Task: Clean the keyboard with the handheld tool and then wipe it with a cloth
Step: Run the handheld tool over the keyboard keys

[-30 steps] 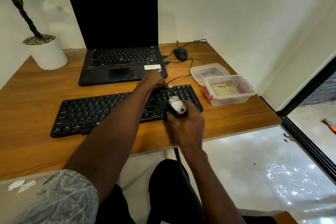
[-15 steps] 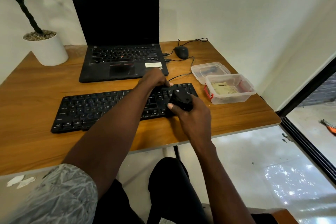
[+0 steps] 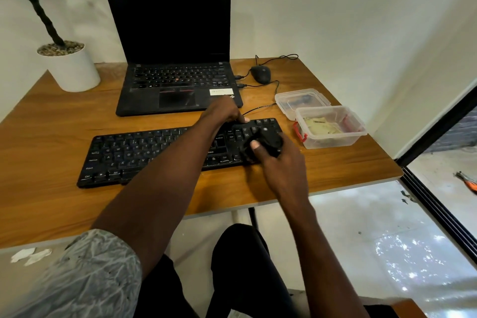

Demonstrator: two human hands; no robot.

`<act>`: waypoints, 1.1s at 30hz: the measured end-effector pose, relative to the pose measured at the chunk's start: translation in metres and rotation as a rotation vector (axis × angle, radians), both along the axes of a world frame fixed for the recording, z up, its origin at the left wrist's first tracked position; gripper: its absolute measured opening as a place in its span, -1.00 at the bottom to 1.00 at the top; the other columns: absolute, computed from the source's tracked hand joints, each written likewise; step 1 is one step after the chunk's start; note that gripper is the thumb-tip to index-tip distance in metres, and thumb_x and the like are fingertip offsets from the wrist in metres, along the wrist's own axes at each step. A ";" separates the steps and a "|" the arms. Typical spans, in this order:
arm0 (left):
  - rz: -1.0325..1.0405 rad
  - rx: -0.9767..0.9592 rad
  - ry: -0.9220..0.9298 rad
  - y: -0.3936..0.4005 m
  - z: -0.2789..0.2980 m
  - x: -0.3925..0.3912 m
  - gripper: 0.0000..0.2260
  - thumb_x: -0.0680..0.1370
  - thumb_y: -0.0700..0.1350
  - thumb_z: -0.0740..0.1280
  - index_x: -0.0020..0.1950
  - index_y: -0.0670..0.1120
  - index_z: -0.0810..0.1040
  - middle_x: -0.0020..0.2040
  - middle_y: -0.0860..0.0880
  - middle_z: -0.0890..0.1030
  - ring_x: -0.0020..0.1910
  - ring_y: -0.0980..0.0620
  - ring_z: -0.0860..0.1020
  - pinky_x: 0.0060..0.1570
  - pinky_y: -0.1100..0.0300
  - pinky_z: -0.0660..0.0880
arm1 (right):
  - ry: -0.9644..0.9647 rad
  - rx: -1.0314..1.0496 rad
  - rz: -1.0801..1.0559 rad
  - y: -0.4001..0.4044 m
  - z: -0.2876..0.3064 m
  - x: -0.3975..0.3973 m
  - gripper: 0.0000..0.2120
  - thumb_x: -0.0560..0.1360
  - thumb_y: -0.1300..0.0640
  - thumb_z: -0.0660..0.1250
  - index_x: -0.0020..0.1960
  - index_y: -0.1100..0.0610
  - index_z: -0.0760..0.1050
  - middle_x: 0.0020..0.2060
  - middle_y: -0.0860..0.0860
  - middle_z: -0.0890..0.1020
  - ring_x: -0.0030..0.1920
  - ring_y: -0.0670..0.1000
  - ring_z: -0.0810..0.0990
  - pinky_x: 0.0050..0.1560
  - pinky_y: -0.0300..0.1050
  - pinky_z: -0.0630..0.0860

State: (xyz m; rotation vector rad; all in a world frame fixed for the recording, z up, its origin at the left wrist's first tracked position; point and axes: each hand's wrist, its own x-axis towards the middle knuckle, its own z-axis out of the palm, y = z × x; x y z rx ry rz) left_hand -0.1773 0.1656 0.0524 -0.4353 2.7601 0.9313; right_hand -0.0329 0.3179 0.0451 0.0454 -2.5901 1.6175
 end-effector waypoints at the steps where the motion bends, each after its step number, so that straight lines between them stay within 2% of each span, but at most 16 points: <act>1: -0.002 0.005 -0.001 -0.001 0.000 0.000 -0.56 0.41 -0.02 0.52 0.17 -0.24 0.57 0.15 -0.12 0.60 0.13 -0.12 0.55 0.06 0.07 0.49 | -0.025 -0.027 -0.054 0.009 0.002 -0.004 -0.62 0.52 -0.03 0.37 0.29 0.05 0.46 0.15 -0.04 0.58 0.09 -0.12 0.48 0.12 -0.15 0.44; 3: -0.010 0.008 -0.002 -0.001 0.000 0.000 -0.52 0.40 0.00 0.52 0.19 -0.25 0.56 0.16 -0.12 0.59 0.14 -0.13 0.54 0.07 0.06 0.48 | 0.003 0.009 -0.168 0.019 0.004 -0.009 -0.62 0.52 -0.04 0.37 0.28 0.07 0.47 0.15 0.00 0.60 0.11 -0.07 0.52 0.11 -0.14 0.46; 5: -0.015 0.000 0.001 -0.001 -0.001 -0.001 -0.51 0.40 0.01 0.52 0.20 -0.25 0.56 0.18 -0.15 0.59 0.14 -0.14 0.55 0.08 0.06 0.49 | 0.090 0.058 -0.188 0.011 0.005 -0.005 -0.67 0.50 -0.02 0.39 0.22 0.07 0.52 0.05 -0.02 0.63 0.04 -0.07 0.55 -0.04 -0.26 0.44; 7: -0.010 -0.007 0.008 -0.001 -0.001 -0.001 -0.50 0.39 0.02 0.53 0.20 -0.24 0.56 0.18 -0.14 0.60 0.13 -0.13 0.55 0.01 0.09 0.48 | 0.136 0.081 -0.085 -0.010 0.003 0.004 -0.70 0.49 0.00 0.41 0.19 0.06 0.55 -0.03 -0.08 0.63 -0.04 -0.11 0.56 -0.11 -0.33 0.40; 9: -0.004 -0.012 0.011 -0.001 0.000 0.000 -0.47 0.39 0.05 0.53 0.22 -0.24 0.55 0.18 -0.13 0.59 0.13 -0.13 0.55 -0.07 0.11 0.44 | 0.130 0.045 0.049 -0.028 -0.002 0.013 -0.68 0.48 0.00 0.42 0.20 0.05 0.55 -0.08 -0.16 0.60 -0.05 -0.15 0.57 -0.07 -0.31 0.47; 11: 0.001 -0.005 0.010 0.000 0.000 0.001 -0.45 0.39 0.06 0.53 0.23 -0.24 0.54 0.19 -0.12 0.58 0.13 -0.14 0.55 -0.07 0.11 0.43 | 0.149 0.039 0.060 -0.031 -0.004 0.014 -0.67 0.47 0.00 0.43 0.21 0.05 0.55 -0.08 -0.18 0.57 -0.05 -0.17 0.57 -0.04 -0.29 0.50; 14: -0.005 0.013 0.019 -0.002 0.000 0.001 -0.47 0.39 0.04 0.54 0.21 -0.25 0.54 0.18 -0.12 0.59 0.13 -0.14 0.55 -0.05 0.11 0.45 | 0.147 0.067 -0.119 -0.006 -0.001 0.002 -0.69 0.49 -0.01 0.41 0.19 0.06 0.56 -0.11 -0.15 0.59 -0.15 -0.22 0.52 -0.18 -0.44 0.36; 17: -0.013 0.020 0.018 -0.002 -0.002 0.000 -0.48 0.38 0.03 0.54 0.20 -0.25 0.56 0.19 -0.14 0.59 0.14 -0.15 0.54 -0.01 0.09 0.45 | 0.197 0.140 -0.298 0.011 0.003 -0.007 -0.76 0.51 -0.01 0.38 0.11 0.08 0.58 -0.17 -0.12 0.58 -0.18 -0.13 0.51 -0.25 -0.39 0.27; 20: -0.009 0.016 0.015 -0.002 -0.002 0.000 -0.53 0.39 0.01 0.53 0.18 -0.24 0.56 0.15 -0.13 0.60 0.11 -0.13 0.56 0.06 0.07 0.50 | 0.196 0.132 -0.174 -0.010 0.002 -0.002 -0.75 0.50 -0.01 0.39 0.13 0.08 0.57 -0.16 -0.13 0.56 -0.16 -0.15 0.53 -0.23 -0.44 0.30; 23: 0.001 0.010 0.018 -0.002 -0.003 0.000 -0.55 0.38 0.01 0.54 0.13 -0.24 0.57 0.06 -0.10 0.60 -0.01 -0.08 0.55 -0.05 0.10 0.49 | 0.193 0.108 -0.022 -0.022 -0.006 0.001 -0.70 0.47 -0.02 0.42 0.16 0.05 0.57 -0.12 -0.16 0.59 -0.10 -0.14 0.58 -0.09 -0.24 0.52; 25: 0.003 0.024 0.015 -0.003 -0.003 0.000 -0.53 0.37 0.01 0.55 0.15 -0.24 0.57 0.08 -0.08 0.61 0.02 -0.09 0.56 -0.04 0.10 0.49 | 0.159 -0.001 -0.040 -0.010 -0.006 -0.005 -0.72 0.46 -0.03 0.44 0.13 0.04 0.60 -0.15 -0.17 0.61 -0.09 -0.14 0.61 -0.02 -0.09 0.58; 27: -0.002 0.022 0.016 -0.003 -0.003 0.000 -0.52 0.38 0.01 0.54 0.17 -0.24 0.56 0.10 -0.08 0.59 0.09 -0.11 0.55 -0.03 0.10 0.47 | 0.167 -0.054 -0.130 0.003 -0.006 -0.012 -0.77 0.45 -0.04 0.44 0.07 0.01 0.61 -0.19 -0.18 0.61 -0.10 -0.14 0.61 -0.01 -0.03 0.59; 29: -0.009 0.002 0.020 -0.002 -0.002 0.002 -0.55 0.40 0.01 0.53 0.16 -0.23 0.56 0.08 -0.11 0.58 0.09 -0.11 0.54 -0.05 0.11 0.44 | 0.215 -0.056 -0.174 0.003 -0.006 -0.011 -0.82 0.46 -0.04 0.43 0.02 -0.02 0.59 -0.24 -0.23 0.59 -0.13 -0.19 0.60 -0.06 -0.11 0.59; 31: -0.017 -0.011 0.020 -0.002 -0.002 0.001 -0.56 0.40 0.01 0.52 0.14 -0.23 0.57 0.06 -0.11 0.58 0.05 -0.10 0.54 -0.06 0.12 0.45 | 0.228 -0.067 -0.116 -0.008 -0.009 -0.006 -0.80 0.48 -0.01 0.42 0.06 0.03 0.59 -0.22 -0.26 0.57 -0.14 -0.26 0.58 -0.13 -0.28 0.55; 33: -0.012 -0.016 0.026 -0.002 -0.002 0.001 -0.58 0.40 0.00 0.52 0.12 -0.23 0.58 0.07 -0.13 0.61 0.01 -0.09 0.56 -0.03 0.11 0.49 | 0.205 -0.057 -0.035 -0.014 -0.011 -0.003 -0.76 0.48 0.01 0.43 0.11 0.05 0.59 -0.20 -0.26 0.57 -0.12 -0.26 0.57 -0.12 -0.31 0.52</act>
